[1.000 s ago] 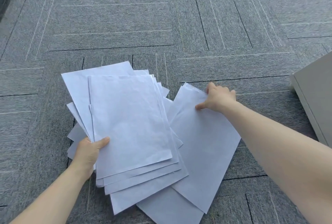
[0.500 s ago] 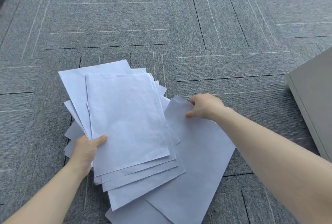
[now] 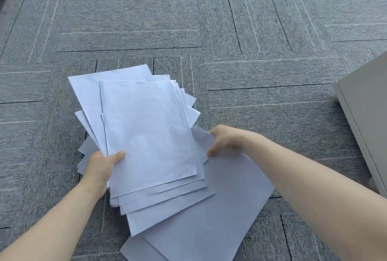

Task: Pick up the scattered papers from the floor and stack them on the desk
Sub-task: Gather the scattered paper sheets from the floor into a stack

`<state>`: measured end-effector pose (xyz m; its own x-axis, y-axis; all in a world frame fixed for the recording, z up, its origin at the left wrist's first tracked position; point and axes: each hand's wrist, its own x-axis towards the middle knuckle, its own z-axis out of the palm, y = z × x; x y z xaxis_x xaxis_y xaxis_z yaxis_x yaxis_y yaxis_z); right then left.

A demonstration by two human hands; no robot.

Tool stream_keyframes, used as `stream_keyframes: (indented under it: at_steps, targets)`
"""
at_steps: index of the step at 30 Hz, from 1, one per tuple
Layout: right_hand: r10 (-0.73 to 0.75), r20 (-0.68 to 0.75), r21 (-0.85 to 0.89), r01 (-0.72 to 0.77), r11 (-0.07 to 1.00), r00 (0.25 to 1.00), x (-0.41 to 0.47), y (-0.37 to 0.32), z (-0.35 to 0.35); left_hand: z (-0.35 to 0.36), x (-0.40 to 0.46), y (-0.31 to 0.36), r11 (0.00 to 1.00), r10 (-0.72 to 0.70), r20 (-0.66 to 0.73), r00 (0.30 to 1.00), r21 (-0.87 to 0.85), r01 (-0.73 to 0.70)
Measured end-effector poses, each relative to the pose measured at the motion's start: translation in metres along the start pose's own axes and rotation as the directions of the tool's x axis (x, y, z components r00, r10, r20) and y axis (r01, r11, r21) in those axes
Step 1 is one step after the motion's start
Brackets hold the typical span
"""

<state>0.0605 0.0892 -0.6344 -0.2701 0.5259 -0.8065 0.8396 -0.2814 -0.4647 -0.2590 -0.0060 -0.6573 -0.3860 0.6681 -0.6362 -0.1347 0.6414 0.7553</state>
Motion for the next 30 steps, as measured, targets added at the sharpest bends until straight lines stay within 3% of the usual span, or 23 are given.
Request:
stream_keyframes:
  at_steps: [9, 14, 23, 30]
  targets:
    - [-0.038, -0.162, 0.028, 0.043, 0.999, 0.986, -0.008, 0.000, -0.008, -0.004, -0.004, 0.004, 0.999, 0.022, 0.002, 1.000, -0.038, -0.022]
    - [0.006, -0.369, 0.141, 0.049, 0.989, 0.929, -0.023, 0.012, -0.055, -0.014, -0.003, 0.005, 0.998, 0.021, -0.061, 0.998, -0.050, -0.024]
    - [0.029, -0.600, 0.492, 0.341, 0.801, 0.799, -0.051, 0.034, -0.099, -0.019, -0.004, 0.004, 0.992, -0.003, -0.181, 0.983, -0.127, -0.020]
    - [0.200, -0.782, 0.537, 0.476, 0.696, 0.590, -0.065, 0.039, -0.128, -0.018, -0.003, 0.006, 0.993, -0.019, -0.210, 0.977, -0.121, -0.007]
